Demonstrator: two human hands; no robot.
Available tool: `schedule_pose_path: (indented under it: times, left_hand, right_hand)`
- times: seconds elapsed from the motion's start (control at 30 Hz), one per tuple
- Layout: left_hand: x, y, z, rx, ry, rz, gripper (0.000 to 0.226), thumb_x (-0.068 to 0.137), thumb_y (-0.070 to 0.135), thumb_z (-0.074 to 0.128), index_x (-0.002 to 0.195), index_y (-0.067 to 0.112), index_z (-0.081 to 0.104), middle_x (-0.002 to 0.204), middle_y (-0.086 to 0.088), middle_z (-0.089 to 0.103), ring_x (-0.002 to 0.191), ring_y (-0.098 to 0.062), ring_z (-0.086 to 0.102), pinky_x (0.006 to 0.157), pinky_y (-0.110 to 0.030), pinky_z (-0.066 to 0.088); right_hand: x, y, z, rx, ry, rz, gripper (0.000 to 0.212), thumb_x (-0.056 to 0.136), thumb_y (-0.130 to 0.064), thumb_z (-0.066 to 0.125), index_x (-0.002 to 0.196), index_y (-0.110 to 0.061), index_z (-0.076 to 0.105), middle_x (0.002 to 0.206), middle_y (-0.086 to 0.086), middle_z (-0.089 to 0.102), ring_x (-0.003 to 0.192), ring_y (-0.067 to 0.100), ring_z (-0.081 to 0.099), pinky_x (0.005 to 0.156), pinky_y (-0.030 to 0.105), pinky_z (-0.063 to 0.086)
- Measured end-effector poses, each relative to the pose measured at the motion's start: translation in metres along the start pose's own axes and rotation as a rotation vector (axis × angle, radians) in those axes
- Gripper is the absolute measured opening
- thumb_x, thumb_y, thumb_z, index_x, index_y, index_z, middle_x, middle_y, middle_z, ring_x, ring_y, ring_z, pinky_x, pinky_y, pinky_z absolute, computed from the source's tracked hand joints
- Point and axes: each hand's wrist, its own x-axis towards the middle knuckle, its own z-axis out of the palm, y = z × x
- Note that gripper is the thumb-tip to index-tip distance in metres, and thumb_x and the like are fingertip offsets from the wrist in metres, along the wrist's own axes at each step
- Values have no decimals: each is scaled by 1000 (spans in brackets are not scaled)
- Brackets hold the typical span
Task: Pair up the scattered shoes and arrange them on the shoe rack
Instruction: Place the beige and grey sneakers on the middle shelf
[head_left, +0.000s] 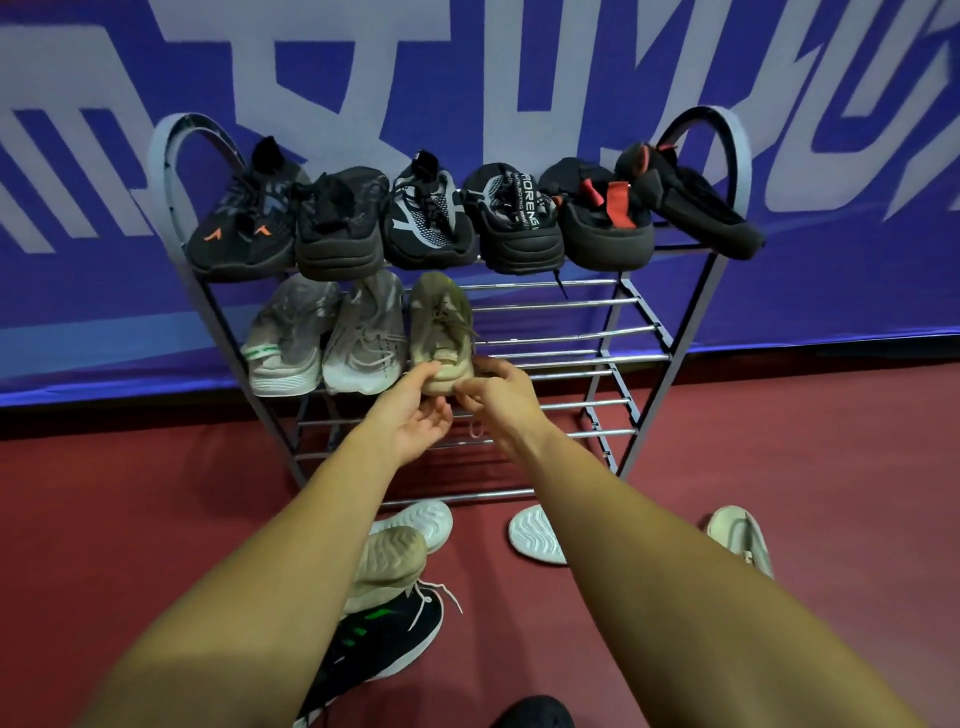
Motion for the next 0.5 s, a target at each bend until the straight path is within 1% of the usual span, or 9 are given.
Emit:
schedule_pose_path:
  times: [0.07,0.13,0.17,0.2,0.27,0.33,0.4,0.47,0.5]
  left_hand:
    - [1,-2,0,-6,-5,11,19,84,24,75,96,12,66,84,-6,56,67,-12,51,66,-24,49]
    - [-1,-4,-2,24,-13,35,23,83,27,76,99,13,67,86,-5,58,70,-12,53,65,-25,49]
    - [-3,-6,-4,56,-13,51,27,83,30,77,102,14,67,89,-5,60,74,-12,55,65,-26,50]
    - [-6,-7,-6,93,-10,68,31,82,32,77,105,15,67,92,-5,62,78,-13,57,66,-26,49]
    - [-11,-10,-10,164,-3,94,36,82,35,77,111,17,66,96,-3,64,85,-14,60,68,-26,49]
    - [-18,-12,-15,215,-10,97,37,82,36,76,112,18,65,96,-1,65,86,-14,61,68,-26,48]
    - [-26,-14,-21,263,-14,96,37,84,37,74,112,16,65,96,-1,65,84,-14,61,66,-25,48]
    - [-34,-16,-30,324,-1,99,36,85,38,73,111,15,65,94,-1,65,82,-14,62,65,-25,47]
    - [-38,-17,-35,361,11,103,35,85,38,72,110,15,65,94,-1,66,81,-14,62,64,-25,47]
  right_hand:
    - [1,1,-1,23,0,4,47,85,17,56,129,0,53,120,27,66,104,32,68,80,27,57]
    - [0,1,-4,3,-1,11,41,85,13,58,123,-3,57,117,23,68,106,30,68,82,29,54]
    - [-2,0,-6,-27,1,16,37,85,10,60,119,-5,59,113,19,69,103,27,68,81,28,53]
    - [-4,0,-8,-55,2,23,34,85,8,61,116,-7,60,106,16,70,94,22,68,76,27,52]
    - [-10,0,-13,-83,5,42,31,87,6,61,116,-5,60,86,9,66,70,13,62,63,24,47]
    - [-17,3,-17,-100,9,59,31,88,5,61,118,-2,57,73,5,59,56,10,53,59,24,43]
    - [-26,7,-19,-195,9,68,33,88,2,63,119,-3,57,76,7,60,57,11,52,61,26,45]
    - [-35,13,-20,-409,10,45,36,86,-2,66,121,-6,58,85,10,65,67,15,58,64,26,47]
    - [-38,17,-20,-519,3,28,38,85,-3,67,122,-8,58,86,10,66,71,17,60,63,25,46]
